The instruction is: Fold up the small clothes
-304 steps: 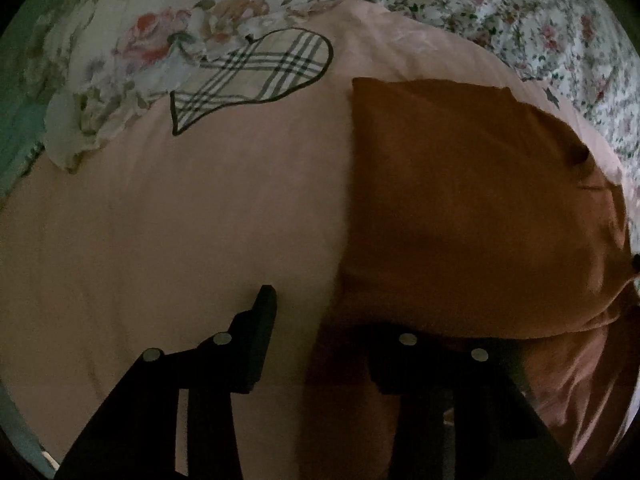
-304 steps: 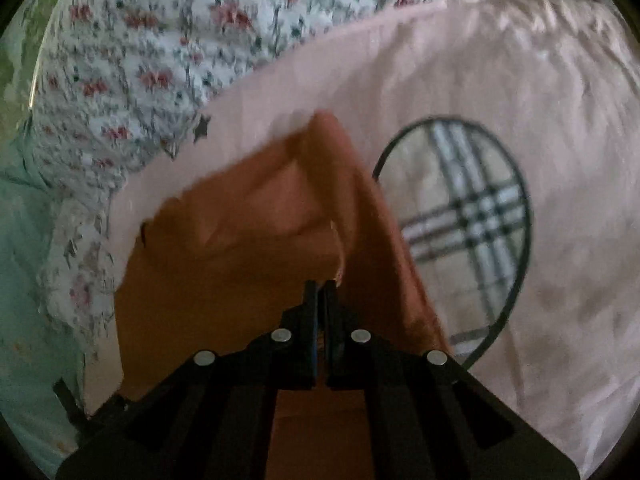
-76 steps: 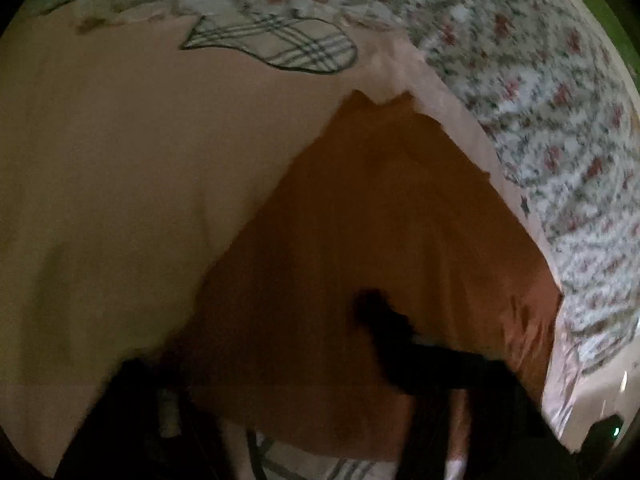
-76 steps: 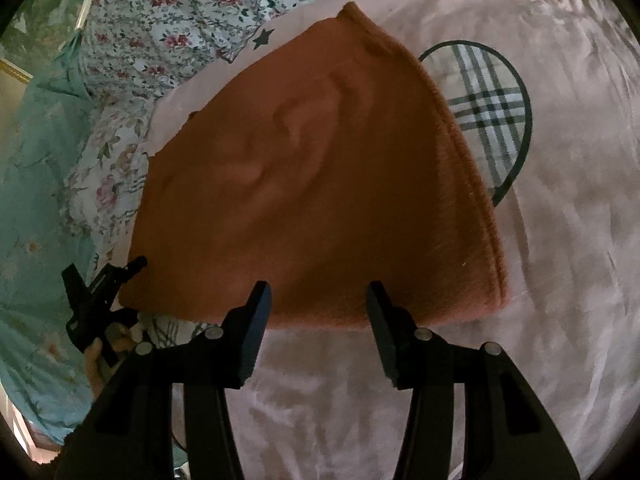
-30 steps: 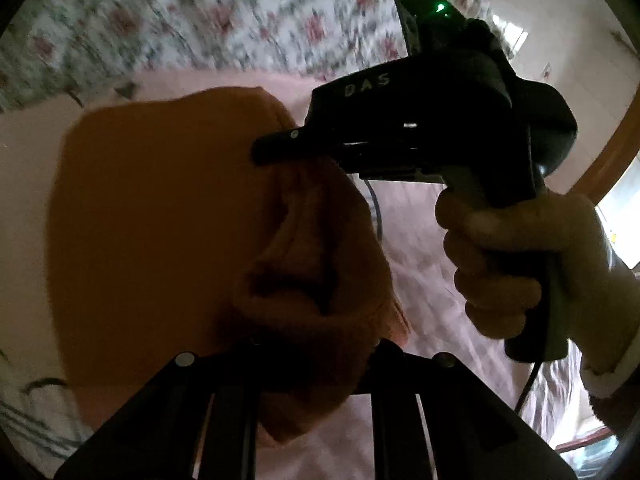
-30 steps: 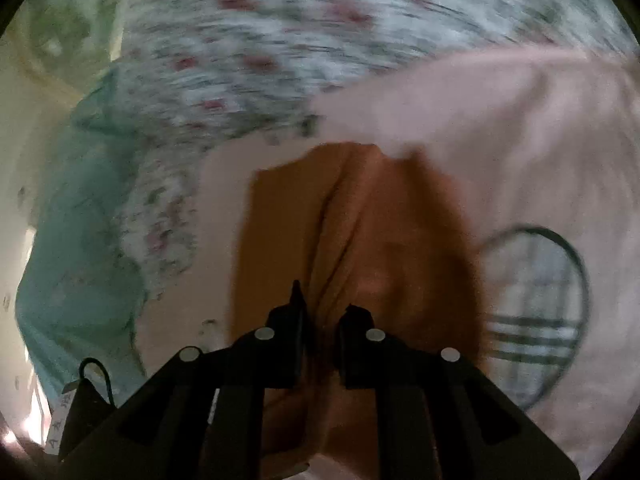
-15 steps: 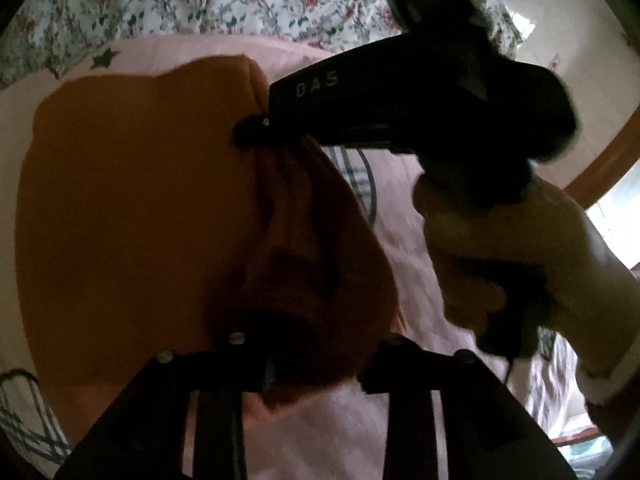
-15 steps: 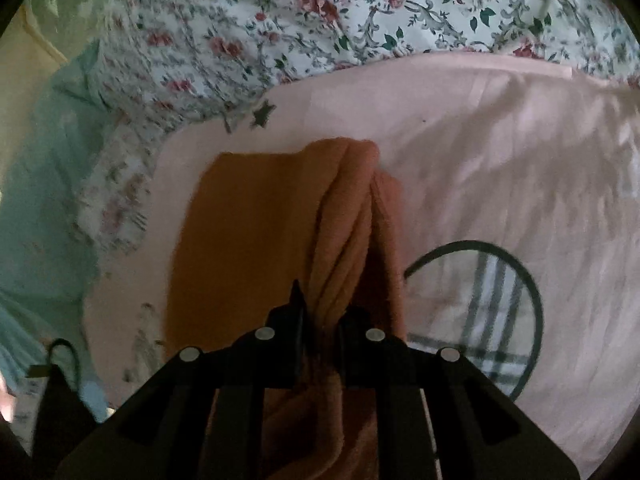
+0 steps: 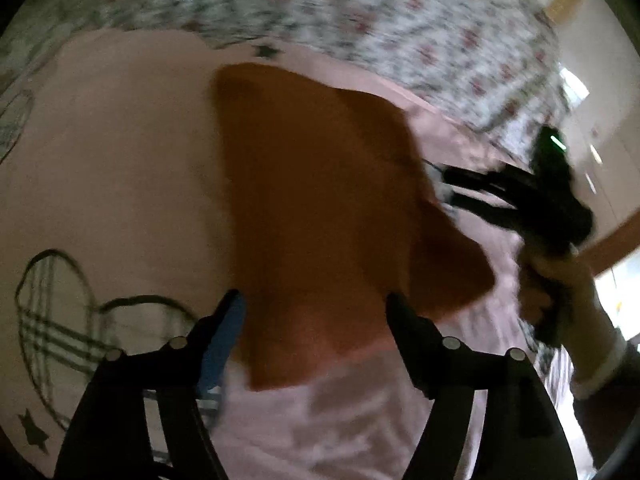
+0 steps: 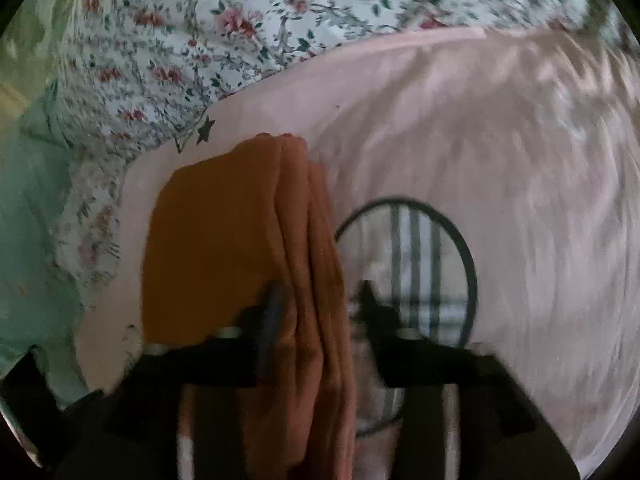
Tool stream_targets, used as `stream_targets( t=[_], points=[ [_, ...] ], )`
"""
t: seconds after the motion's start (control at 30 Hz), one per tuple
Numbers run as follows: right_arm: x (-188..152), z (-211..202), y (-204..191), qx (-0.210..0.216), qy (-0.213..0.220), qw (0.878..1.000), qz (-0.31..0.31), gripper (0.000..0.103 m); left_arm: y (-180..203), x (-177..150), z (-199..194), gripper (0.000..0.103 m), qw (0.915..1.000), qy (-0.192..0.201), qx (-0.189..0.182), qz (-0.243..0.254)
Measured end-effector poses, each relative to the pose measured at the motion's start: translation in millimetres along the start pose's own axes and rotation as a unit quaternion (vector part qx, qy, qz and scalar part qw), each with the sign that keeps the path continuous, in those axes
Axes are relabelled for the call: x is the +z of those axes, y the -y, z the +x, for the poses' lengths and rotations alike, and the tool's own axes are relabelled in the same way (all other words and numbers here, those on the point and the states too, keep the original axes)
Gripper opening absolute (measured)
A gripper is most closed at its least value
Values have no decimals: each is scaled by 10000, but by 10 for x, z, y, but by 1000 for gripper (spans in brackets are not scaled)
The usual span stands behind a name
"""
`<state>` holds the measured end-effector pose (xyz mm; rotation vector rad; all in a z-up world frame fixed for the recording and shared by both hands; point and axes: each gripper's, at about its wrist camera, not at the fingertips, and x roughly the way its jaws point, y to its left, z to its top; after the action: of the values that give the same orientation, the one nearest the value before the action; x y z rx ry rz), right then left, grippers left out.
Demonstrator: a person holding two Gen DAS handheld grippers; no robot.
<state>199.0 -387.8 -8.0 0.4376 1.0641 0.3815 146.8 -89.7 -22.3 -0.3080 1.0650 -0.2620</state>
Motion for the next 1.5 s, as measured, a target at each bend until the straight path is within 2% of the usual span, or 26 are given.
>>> stream_targets(
  t=[0.07,0.17,0.27,0.43,0.57,0.77,0.93,0.97,1.0,1.03,1.1,1.2,1.33,1.5],
  points=[
    [-70,-73,-16,101,84,9999,-27,72,-199,34,68,74,9996,-88,31,-254],
    [-129,-52,-12,122,-63,9999,-30,72,-393,162,250,77,9986,-173,-101,-497],
    [-173,30,50,134,-177,9997,116,72,-437,255,423,80,9976,-275,-258,-574],
    [-201,188,138,327,-369,9978,454,72,-486,418,776,80,9931,-619,-624,-770],
    [-171,295,145,437,-459,9965,536,72,-508,526,894,81,9904,-677,-832,-868],
    [-130,395,143,494,-539,9957,575,72,-536,600,984,83,9872,-739,-965,-1029],
    [-147,447,159,514,-624,9949,603,72,-450,573,1021,81,9907,-688,-844,-816],
    [-162,460,155,516,-669,9945,623,70,-390,569,1037,68,9927,-639,-785,-652],
    [-182,480,133,408,-729,9948,583,52,-335,567,1060,50,9932,-638,-825,-523],
    [-196,514,106,340,-810,9946,558,38,-291,560,1084,47,9940,-674,-759,-411],
    [-245,531,31,285,-849,9947,504,31,-258,562,1053,30,9947,-627,-745,-328],
    [-262,396,-106,365,-690,9955,538,24,-258,567,807,27,9937,-462,-946,-394],
    [-361,174,-408,912,-518,9933,485,22,-366,431,230,27,9945,-89,-985,-350],
    [-695,217,-807,1402,-648,9878,221,22,-698,86,-270,26,9959,-3,-807,-413]
  ],
)
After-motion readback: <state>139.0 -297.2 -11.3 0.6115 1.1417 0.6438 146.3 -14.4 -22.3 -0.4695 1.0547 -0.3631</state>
